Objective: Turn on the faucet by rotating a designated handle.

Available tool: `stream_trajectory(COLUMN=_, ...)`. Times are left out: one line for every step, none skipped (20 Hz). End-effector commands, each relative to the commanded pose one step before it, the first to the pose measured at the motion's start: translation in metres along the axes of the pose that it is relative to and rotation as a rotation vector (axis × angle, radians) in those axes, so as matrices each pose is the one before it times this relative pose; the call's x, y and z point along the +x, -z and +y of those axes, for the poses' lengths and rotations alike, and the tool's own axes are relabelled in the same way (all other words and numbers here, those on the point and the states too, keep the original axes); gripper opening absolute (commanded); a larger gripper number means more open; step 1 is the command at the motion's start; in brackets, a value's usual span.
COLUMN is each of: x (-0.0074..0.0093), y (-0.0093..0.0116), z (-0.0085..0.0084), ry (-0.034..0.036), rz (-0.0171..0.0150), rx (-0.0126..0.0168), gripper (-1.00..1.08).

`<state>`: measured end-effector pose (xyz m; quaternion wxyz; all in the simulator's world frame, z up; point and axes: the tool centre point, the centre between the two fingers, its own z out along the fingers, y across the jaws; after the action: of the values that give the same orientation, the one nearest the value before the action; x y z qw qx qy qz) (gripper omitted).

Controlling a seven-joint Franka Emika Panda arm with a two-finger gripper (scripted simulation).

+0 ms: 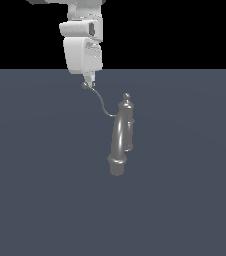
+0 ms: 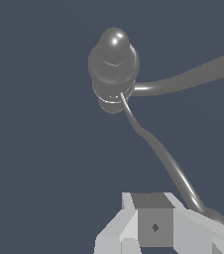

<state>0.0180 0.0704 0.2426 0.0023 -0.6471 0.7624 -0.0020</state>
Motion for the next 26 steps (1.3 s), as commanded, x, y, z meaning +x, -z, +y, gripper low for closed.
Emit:
stream_trajectory(x=-0.00237, y=-0.00039, z=0.01146, ry=0.00521, rz=0.00173, rx=-0.00618, gripper=-1.0)
stream_trajectory(x=0.00004, y=0.00001, z=0.0031, ry=0.0, rz=0.0, rx=0.0, gripper=-1.0)
stream_trajectory(x=0.00034, y=0.00021, z=0.00311, ry=-0.00028, rz=-0.0006, rx=0.00018, gripper=-1.0)
stream_trajectory(x=0.00004, y=0.00001, z=0.00312, ry=0.0, rz=0.0, rx=0.0, gripper=-1.0)
stream_trajectory(x=0.00004, y=0.00002, z=0.00313, ry=0.0, rz=0.0, rx=0.0, gripper=-1.0)
stream_trajectory(x=0.00004, y=0.00002, z=0.00314, ry=0.0, rz=0.0, rx=0.0, gripper=-1.0)
stream_trajectory(x=0.00003, y=0.00002, z=0.00315, ry=0.0, rz=0.0, rx=0.0, gripper=-1.0)
stream_trajectory(x=0.0, y=0.0, z=0.0, ry=0.0, rz=0.0, rx=0.0, gripper=-1.0)
stream_trajectory(x=0.0107, y=0.0004, z=-0.00913, ry=-0.01892, rz=-0.00005, rx=0.00703, gripper=-1.0)
stream_trajectory(x=0.00186, y=-0.00002, z=0.00243, ry=0.00065, rz=-0.00001, rx=-0.00024, gripper=-1.0)
stream_trajectory(x=0.00187, y=-0.00002, z=0.00244, ry=0.00065, rz=-0.00001, rx=-0.00024, gripper=-1.0)
stream_trajectory(x=0.00222, y=0.0001, z=0.0024, ry=0.0, rz=0.0, rx=0.0, gripper=-1.0)
stream_trajectory(x=0.00163, y=-0.00011, z=0.00249, ry=0.00112, rz=-0.00001, rx=-0.00042, gripper=-1.0)
stream_trajectory(x=0.00223, y=0.0001, z=0.00242, ry=0.0, rz=0.0, rx=0.0, gripper=-1.0)
stream_trajectory(x=0.00165, y=-0.00011, z=0.0025, ry=0.00112, rz=-0.00002, rx=-0.00042, gripper=-1.0)
stream_trajectory(x=0.00224, y=0.0001, z=0.00244, ry=0.0, rz=0.0, rx=0.0, gripper=-1.0)
stream_trajectory(x=0.00167, y=-0.00011, z=0.00251, ry=0.00112, rz=-0.00002, rx=-0.00042, gripper=-1.0)
stream_trajectory(x=0.00192, y=-0.00002, z=0.00249, ry=0.00065, rz=-0.00001, rx=-0.00024, gripper=-1.0)
stream_trajectory(x=0.00226, y=0.00011, z=0.00246, ry=0.0, rz=0.0, rx=0.0, gripper=-1.0)
stream_trajectory(x=0.0018, y=-0.00007, z=0.00252, ry=0.00092, rz=-0.00002, rx=-0.00034, gripper=-1.0)
stream_trajectory(x=0.00194, y=-0.00001, z=0.00251, ry=0.00065, rz=-0.00001, rx=-0.00024, gripper=-1.0)
stream_trajectory(x=0.00195, y=-0.00001, z=0.00252, ry=0.00065, rz=-0.00001, rx=-0.00024, gripper=-1.0)
stream_trajectory(x=0.00195, y=-0.00001, z=0.00252, ry=0.00065, rz=-0.00001, rx=-0.00024, gripper=-1.0)
stream_trajectory(x=0.00196, y=-0.00001, z=0.00253, ry=0.00065, rz=-0.00002, rx=-0.00024, gripper=-1.0)
stream_trajectory(x=0.00197, y=-0.00001, z=0.00254, ry=0.00065, rz=-0.00002, rx=-0.00024, gripper=-1.0)
stream_trajectory(x=0.00207, y=0.00003, z=0.00254, ry=0.00046, rz=-0.00001, rx=-0.00017, gripper=-1.0)
